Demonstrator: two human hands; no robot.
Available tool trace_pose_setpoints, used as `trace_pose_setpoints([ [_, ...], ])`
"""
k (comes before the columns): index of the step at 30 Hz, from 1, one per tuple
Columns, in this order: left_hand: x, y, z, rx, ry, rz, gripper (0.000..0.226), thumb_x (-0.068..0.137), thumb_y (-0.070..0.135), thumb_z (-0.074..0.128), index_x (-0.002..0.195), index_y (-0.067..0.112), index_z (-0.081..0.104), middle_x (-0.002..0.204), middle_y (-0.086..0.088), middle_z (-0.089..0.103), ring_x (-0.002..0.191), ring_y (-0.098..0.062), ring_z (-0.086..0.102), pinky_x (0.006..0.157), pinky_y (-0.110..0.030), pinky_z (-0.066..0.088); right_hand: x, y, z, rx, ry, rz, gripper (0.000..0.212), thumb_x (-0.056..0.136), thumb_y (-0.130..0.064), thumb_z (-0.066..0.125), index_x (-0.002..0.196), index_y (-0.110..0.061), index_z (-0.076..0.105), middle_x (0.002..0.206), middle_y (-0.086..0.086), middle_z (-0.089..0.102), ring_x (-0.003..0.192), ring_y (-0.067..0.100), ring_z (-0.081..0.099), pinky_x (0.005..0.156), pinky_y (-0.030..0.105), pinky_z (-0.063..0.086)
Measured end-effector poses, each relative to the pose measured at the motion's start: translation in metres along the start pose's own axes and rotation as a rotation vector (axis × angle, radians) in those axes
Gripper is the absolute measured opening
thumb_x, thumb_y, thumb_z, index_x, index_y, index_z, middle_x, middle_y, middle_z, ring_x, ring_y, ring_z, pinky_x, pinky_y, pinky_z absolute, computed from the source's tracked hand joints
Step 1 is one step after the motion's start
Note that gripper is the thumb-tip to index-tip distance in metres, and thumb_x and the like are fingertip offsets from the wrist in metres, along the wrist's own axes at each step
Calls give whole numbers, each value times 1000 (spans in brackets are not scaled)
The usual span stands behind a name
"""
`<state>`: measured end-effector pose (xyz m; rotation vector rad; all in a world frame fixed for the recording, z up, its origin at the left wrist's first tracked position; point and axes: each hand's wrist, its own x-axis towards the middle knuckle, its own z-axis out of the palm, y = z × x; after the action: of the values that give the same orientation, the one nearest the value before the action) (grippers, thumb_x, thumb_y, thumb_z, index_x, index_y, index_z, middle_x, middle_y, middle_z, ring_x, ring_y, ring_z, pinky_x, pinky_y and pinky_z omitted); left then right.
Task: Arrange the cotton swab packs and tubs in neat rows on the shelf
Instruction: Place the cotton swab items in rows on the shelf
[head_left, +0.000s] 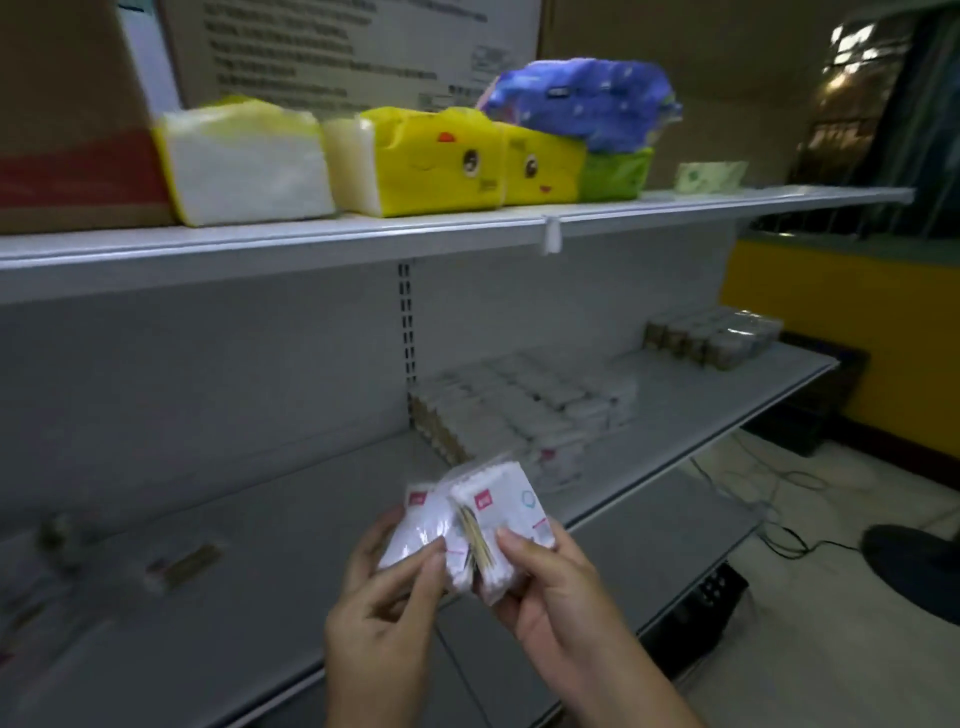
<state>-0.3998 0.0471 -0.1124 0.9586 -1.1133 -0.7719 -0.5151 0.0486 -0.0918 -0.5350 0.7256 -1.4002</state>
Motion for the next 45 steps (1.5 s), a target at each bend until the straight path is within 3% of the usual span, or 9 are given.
trace_pose_setpoints([
  [7,41,-13,76,-15,-286,-247,80,63,-15,77,121,33,52,115,2,66,91,1,67,66,-13,55,34,-58,-61,-46,52,-32,53,61,6,64,114,-1,59,107,25,68,93,38,66,67,41,57],
  [13,89,-24,154,87,-570,-247,87,66,1,80,128,42,34,96,1,68,81,-6,65,73,-12,50,78,-117,-100,-70,140,-82,42,71,6,50,111,-2,61,105,25,68,83,35,66,60,38,56],
  [18,122,-28,216,94,-556,-267,44,65,16,71,100,34,51,99,5,69,85,-9,67,78,-33,57,117,-175,-131,-131,149,-139,44,57,-2,65,101,-5,67,104,22,69,82,31,67,78,47,54],
  [21,140,-29,233,243,-640,-245,49,72,6,71,101,38,46,93,5,65,74,-6,66,62,-21,53,137,-192,-147,-198,123,-162,72,39,-18,89,105,-4,67,105,18,70,85,26,69,72,37,59],
  [27,143,-41,257,639,-573,-87,37,79,14,69,93,43,51,87,21,59,72,5,59,58,-11,46,192,-224,-199,-480,153,-228,42,67,-3,77,105,-9,61,94,6,72,86,22,65,73,30,48],
  [32,135,-44,278,1019,-478,-44,34,78,19,69,88,38,42,98,15,52,87,-6,51,65,-15,40,233,-230,-244,-919,82,-212,26,75,-5,75,96,-18,67,95,-1,72,89,15,67,75,27,54],
  [36,131,-45,295,1370,-495,18,29,84,32,66,104,33,47,109,11,52,100,-12,47,68,-20,30,252,-220,-261,-1270,-100,-196,18,76,-22,76,85,-32,63,80,-24,62,79,-6,60,60,2,42],
  [41,138,-66,297,1739,-572,54,37,83,35,65,111,23,44,116,3,50,107,-17,42,78,-29,23,259,-210,-264,-1558,-149,-204,29,81,-44,66,98,-22,58,97,-6,59,97,15,60,72,21,39],
  [45,147,-71,301,1853,-598,120,52,83,38,65,125,19,40,123,-2,47,114,-22,40,92,-33,27,260,-211,-259,-1571,-197,-292,34,83,-46,64,72,-31,35,75,-14,45,74,10,47,51,11,28],
])
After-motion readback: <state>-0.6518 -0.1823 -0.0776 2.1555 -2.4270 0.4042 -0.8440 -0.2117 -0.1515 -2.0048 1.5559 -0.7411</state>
